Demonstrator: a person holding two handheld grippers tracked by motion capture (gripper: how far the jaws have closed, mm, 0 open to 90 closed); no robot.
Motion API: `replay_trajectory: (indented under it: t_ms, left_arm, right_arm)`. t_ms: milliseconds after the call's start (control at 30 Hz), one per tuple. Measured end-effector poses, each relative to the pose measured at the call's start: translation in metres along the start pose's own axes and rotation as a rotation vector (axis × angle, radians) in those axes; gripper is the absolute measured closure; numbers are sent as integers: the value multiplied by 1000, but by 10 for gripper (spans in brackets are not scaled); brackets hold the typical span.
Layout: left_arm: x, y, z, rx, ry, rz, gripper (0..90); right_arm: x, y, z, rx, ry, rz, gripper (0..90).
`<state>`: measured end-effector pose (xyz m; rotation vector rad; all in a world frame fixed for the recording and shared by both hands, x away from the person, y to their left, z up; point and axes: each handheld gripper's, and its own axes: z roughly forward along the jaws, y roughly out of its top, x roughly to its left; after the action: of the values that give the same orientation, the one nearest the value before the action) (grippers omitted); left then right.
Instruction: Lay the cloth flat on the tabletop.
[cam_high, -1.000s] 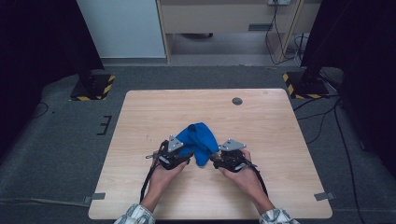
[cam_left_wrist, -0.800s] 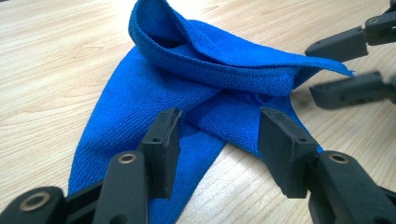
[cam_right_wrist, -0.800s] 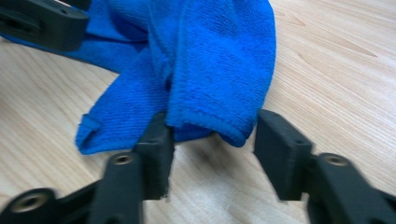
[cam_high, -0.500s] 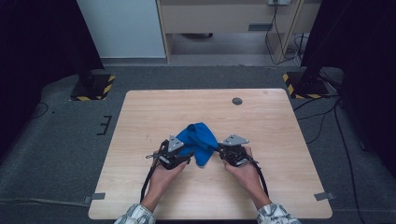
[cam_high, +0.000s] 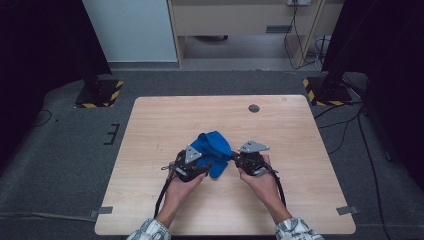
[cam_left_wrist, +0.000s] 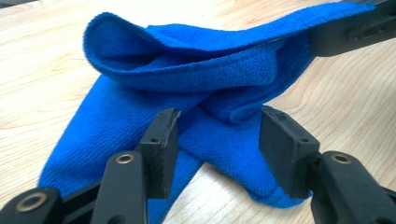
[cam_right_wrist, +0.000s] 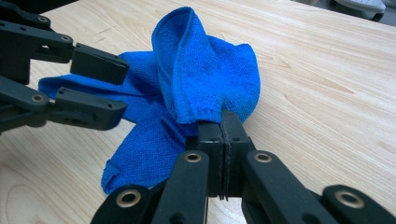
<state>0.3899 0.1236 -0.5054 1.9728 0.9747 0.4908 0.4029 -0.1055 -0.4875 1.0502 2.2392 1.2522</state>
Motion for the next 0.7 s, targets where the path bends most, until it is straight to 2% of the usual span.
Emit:
replay_trajectory:
  t_ms: [200, 333, 533, 600, 700]
  left_arm:
    - [-5, 4, 8, -9, 6, -16, 434]
    - [-9, 9, 12, -10, 1, -6, 409]
    - [-17, 20, 23, -30, -6, -36, 358]
    - [-18, 20, 25, -32, -3, -41, 338]
    - [-21, 22, 30, -44, 23, -56, 334]
  right_arm:
    - [-2, 2, -1, -2, 4, 21, 896]
    - [-2, 4, -2, -10, 16, 34, 896]
    - [-6, 4, -6, -19, 26, 56, 897]
    - [-8, 4, -7, -20, 27, 62, 897]
    - [-10, 4, -9, -22, 27, 72, 897]
